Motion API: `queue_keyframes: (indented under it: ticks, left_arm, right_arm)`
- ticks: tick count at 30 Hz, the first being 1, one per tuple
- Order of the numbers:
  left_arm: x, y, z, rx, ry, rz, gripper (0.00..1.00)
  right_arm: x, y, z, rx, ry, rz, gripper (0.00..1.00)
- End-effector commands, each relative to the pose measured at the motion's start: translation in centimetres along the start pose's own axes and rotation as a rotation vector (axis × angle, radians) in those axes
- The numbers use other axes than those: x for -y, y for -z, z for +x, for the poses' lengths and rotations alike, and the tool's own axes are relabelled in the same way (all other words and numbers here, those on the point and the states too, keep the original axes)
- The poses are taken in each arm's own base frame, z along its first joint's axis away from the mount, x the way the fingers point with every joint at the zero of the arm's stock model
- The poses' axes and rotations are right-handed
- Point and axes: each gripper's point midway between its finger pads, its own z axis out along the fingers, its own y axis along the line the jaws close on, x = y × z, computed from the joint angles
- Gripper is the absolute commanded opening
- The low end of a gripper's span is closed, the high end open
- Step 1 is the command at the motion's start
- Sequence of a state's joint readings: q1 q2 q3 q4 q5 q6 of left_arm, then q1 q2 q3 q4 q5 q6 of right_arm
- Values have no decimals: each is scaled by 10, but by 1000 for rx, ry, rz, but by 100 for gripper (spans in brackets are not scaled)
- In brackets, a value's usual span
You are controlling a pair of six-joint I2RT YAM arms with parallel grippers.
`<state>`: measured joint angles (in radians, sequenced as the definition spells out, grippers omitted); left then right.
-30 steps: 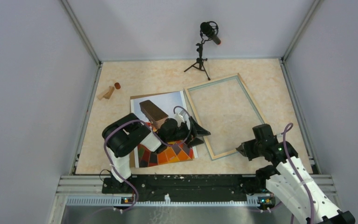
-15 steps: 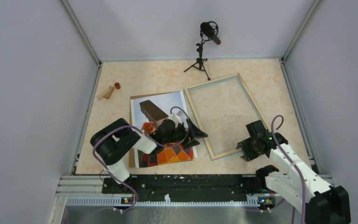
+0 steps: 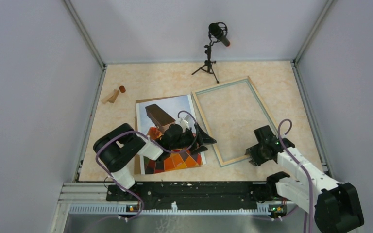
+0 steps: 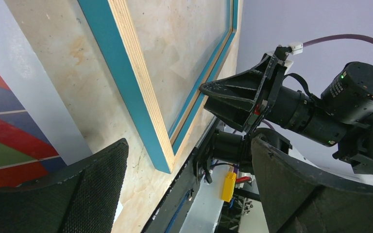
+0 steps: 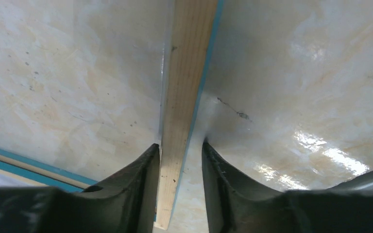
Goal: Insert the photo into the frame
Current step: Pick up the photo frame from the center of the board.
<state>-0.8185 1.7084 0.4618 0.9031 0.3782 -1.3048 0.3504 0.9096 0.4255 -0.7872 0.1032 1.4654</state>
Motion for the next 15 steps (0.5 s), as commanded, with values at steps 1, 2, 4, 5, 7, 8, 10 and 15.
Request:
queue_keyframes:
  ticks: [1,2,4,5,7,8,10,15]
  left_arm:
    - [10,2,3,-11,-30,39,98]
    - [9,1,3,-13,-27,38,98]
    - [8,0,3,-17,-18,37,98]
    - [7,-1,4,-21,-9,35,98]
    - [7,-2,4,-24,8,44,98]
    - [7,-2,4,-24,19,51,98]
    - [8,-3,5,-25,34,60,98]
    - [16,-3,5,-20,50,102,98]
  right_arm:
    - [-1,-4,-1,6,-13,-8,30]
    - [-1,-3,-1,6,-17,-10,26]
    - [-4,3,-2,8,-24,-24,21]
    - [-7,8,-3,11,-28,-36,18]
    - [-13,17,-4,12,-42,-64,9]
    - [-16,22,-4,7,-49,-78,5]
    - [-23,31,-2,-9,-68,-113,0]
    - [-35,50,0,-37,-114,-186,0]
